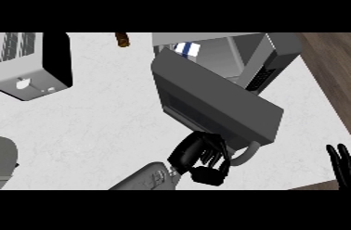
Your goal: Pick up the milk, place it into the microwave and close the microwave
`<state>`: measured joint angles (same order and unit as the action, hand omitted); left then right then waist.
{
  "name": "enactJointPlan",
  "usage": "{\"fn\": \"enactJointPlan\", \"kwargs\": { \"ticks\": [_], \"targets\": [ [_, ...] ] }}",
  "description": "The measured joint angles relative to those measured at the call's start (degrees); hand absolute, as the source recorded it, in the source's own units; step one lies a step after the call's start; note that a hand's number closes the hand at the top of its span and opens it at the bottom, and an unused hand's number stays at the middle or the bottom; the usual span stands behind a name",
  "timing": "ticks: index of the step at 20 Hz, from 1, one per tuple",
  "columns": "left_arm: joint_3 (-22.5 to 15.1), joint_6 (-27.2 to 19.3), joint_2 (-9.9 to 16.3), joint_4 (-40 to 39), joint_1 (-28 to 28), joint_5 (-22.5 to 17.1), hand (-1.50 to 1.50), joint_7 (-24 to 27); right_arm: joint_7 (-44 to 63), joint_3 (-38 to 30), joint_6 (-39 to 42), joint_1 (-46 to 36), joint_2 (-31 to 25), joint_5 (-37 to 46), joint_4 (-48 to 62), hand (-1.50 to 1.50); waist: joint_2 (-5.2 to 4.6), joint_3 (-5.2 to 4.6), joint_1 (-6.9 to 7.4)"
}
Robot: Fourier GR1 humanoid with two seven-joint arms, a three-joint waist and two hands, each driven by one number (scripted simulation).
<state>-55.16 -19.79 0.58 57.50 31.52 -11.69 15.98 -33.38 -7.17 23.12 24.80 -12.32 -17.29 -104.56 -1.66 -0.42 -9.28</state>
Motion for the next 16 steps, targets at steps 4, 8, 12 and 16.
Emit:
{"fn": "enactJointPlan", "kwargs": {
  "ticks": [4,8,12,16],
  "targets": [
    [2.2,-4.1,-0.2,1.8,1.3,-5.2,-1.5,3.8,0.4,-0.9,0.4,-0.6,-1.1,-0.9,-1.9,-1.5,-0.45,-0.19,-2.05],
    [3.0,-6.9,-0.3,1.7,4.0,-8.9,-1.5,6.4,1.7,-0.8,0.9,-1.5,-1.6,-2.5,-3.0,-1.5,-1.01,-0.17,-3.81],
    [3.9,-8.8,-0.4,0.7,6.9,-12.4,-1.5,8.0,2.8,-0.8,1.5,-2.5,-2.1,-4.3,-4.1,-1.5,-1.49,-0.11,-5.6],
    [4.3,-10.4,-0.5,-0.7,9.5,-15.1,-1.5,9.5,4.0,-1.1,2.3,-3.5,-3.3,-6.0,-4.9,-1.5,-1.96,-0.05,-7.19]
  ]
}}
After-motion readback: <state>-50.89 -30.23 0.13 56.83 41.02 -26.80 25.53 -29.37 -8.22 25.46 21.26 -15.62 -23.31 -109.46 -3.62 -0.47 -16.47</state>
